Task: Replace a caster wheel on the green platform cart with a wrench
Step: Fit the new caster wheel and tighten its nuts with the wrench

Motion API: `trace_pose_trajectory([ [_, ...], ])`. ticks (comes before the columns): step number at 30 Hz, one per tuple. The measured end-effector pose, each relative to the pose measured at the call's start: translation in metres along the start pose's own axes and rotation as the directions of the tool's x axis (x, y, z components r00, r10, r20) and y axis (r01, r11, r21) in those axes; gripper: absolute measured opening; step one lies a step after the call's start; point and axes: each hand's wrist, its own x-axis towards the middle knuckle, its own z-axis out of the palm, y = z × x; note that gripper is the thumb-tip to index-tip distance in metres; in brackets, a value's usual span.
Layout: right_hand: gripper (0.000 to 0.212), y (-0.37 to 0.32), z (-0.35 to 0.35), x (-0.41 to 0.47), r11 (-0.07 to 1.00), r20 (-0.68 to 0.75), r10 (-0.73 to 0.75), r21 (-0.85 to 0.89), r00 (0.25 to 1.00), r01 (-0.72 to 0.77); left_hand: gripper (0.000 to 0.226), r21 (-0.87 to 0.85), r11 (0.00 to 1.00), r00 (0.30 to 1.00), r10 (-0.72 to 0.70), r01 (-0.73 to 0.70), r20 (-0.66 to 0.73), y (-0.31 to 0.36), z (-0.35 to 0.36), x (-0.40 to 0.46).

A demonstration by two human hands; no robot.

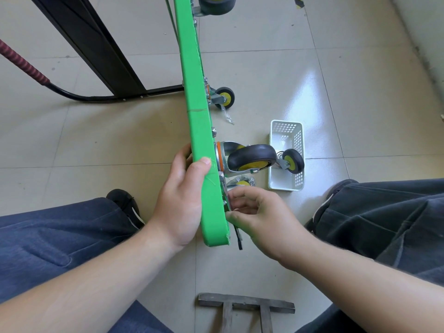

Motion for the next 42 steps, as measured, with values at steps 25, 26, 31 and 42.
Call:
trace_pose_trajectory([
  [25,0.013,-0.047,-0.01,-0.035,0.992,0.037,0.122,0.027,0.992,-0.123,0.041,-0.079,0.997,1.0,0.006,-0.005,0.009,0.001,0.002,0.002],
  [26,0.015,-0.051,-0.011,-0.036,0.99,0.043,0.134,0.037,0.99,-0.135,0.042,-0.085,0.996,1.0,0.008,-0.007,0.011,0.001,0.003,0.001],
  [31,0.015,-0.075,-0.013,-0.041,0.972,0.071,0.199,0.116,0.977,-0.206,0.048,-0.086,0.996,0.999,0.029,-0.027,0.03,0.001,0.002,0.001],
  [42,0.032,-0.106,-0.018,-0.037,0.914,0.136,0.25,0.294,0.959,-0.28,0.046,-0.075,0.997,1.0,0.006,-0.006,0.003,0.001,0.001,0.002],
])
